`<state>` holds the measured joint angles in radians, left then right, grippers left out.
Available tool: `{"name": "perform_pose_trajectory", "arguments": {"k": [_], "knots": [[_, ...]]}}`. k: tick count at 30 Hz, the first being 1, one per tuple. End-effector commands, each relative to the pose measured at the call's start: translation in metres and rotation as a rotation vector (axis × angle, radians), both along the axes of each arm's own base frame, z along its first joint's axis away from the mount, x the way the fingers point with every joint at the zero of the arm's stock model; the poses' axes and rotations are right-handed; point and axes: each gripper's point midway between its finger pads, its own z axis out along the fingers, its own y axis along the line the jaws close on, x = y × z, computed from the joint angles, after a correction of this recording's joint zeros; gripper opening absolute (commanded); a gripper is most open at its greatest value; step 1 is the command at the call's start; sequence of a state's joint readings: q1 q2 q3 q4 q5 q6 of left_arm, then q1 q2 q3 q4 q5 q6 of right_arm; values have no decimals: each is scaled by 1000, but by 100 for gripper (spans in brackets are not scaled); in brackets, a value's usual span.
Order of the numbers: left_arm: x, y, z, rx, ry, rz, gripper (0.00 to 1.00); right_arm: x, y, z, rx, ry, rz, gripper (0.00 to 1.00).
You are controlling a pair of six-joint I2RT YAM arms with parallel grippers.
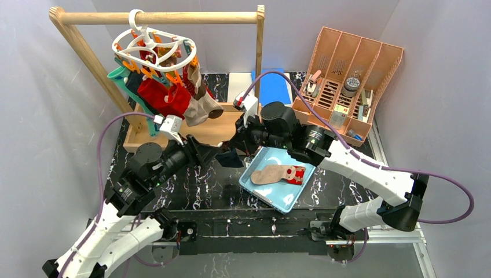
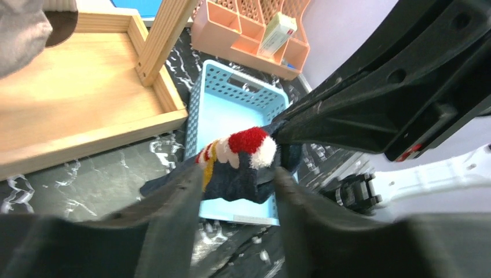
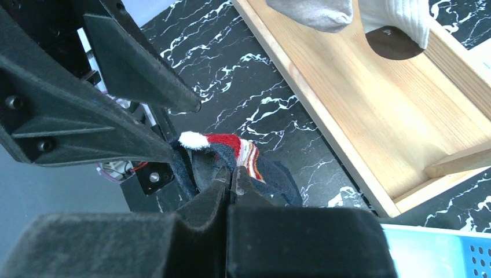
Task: Clip the socks to the hanger
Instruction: Pick up the sock at the center of the board.
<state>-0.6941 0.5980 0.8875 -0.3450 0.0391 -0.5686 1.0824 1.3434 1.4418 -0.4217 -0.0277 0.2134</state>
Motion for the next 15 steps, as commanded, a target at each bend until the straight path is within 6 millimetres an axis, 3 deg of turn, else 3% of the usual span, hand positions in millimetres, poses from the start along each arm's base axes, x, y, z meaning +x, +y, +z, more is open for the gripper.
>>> {"name": "perform_pose_trajectory", "arguments": {"k": [1, 4, 9, 13, 15], "knots": [[-3, 7, 15, -38, -46, 23, 59, -11, 6, 39, 124, -13, 41, 1], [-6, 10, 21, -42, -79, 20, 71, -12, 7, 46, 135, -8, 47, 1], [-9, 26, 27, 14, -213, 38, 70, -13, 10, 52, 115, 10, 52, 1], [-45, 8, 22, 79, -484, -233, 65, -16, 13, 54, 101, 37, 72, 1], [-53, 8, 18, 111, -581, -286, 65, -19, 15, 54, 92, 56, 88, 1]]}}
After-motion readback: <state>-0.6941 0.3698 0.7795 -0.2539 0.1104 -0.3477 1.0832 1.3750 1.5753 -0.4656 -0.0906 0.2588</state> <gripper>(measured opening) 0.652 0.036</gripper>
